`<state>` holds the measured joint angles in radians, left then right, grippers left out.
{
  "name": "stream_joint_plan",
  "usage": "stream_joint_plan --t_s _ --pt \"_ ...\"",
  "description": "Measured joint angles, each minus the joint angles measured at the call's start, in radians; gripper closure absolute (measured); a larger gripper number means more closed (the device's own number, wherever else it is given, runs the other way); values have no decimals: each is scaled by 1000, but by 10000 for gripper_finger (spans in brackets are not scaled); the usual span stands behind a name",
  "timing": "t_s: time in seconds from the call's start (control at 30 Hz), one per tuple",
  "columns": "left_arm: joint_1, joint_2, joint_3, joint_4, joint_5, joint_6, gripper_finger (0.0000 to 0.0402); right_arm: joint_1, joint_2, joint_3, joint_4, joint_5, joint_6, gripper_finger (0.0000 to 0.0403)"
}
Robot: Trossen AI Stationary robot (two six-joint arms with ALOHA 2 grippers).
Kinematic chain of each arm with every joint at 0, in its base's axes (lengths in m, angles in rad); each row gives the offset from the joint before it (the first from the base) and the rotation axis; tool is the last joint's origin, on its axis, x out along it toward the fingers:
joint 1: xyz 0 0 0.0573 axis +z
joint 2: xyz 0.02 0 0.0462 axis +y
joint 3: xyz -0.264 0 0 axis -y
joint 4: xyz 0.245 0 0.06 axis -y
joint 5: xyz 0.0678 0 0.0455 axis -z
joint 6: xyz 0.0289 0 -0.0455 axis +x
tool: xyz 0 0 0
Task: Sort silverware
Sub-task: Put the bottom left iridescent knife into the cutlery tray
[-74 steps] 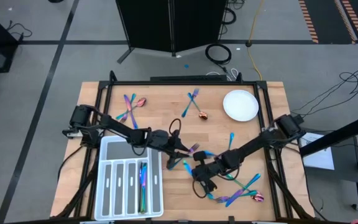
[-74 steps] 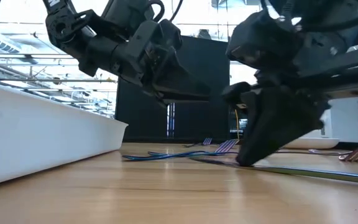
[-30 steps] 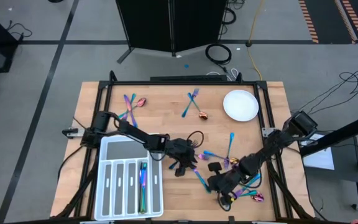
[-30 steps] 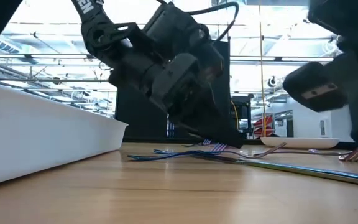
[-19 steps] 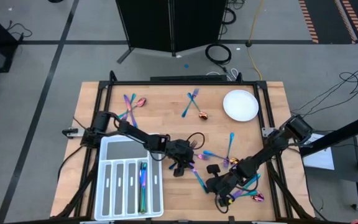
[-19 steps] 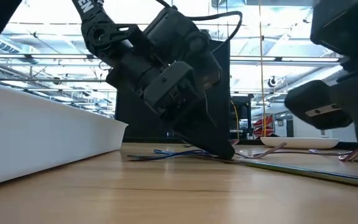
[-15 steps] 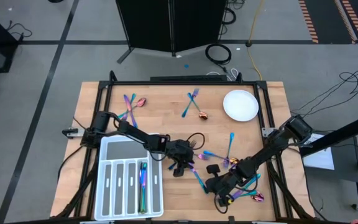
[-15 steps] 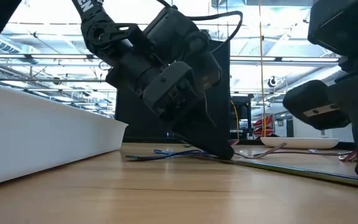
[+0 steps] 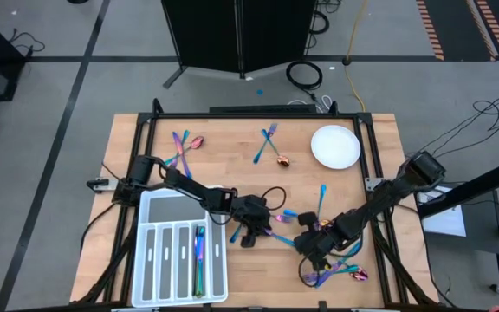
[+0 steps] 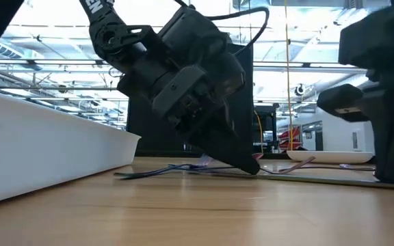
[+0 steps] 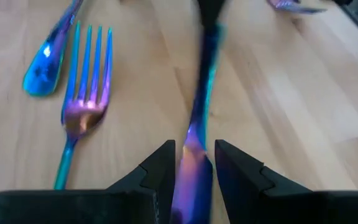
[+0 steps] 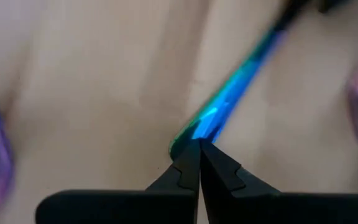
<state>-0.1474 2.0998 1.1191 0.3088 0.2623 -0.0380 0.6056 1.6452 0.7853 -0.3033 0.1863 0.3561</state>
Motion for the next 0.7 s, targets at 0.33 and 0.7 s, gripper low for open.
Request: stream_joint_plan --t_s 0.33,0.7 --pt "12 0 4 12 -6 -6 288 -5 -129 -1 -49 55 20 403" --pt "9 0 5 42 -8 -8 288 4 -122 -88 -37 97 143 403"
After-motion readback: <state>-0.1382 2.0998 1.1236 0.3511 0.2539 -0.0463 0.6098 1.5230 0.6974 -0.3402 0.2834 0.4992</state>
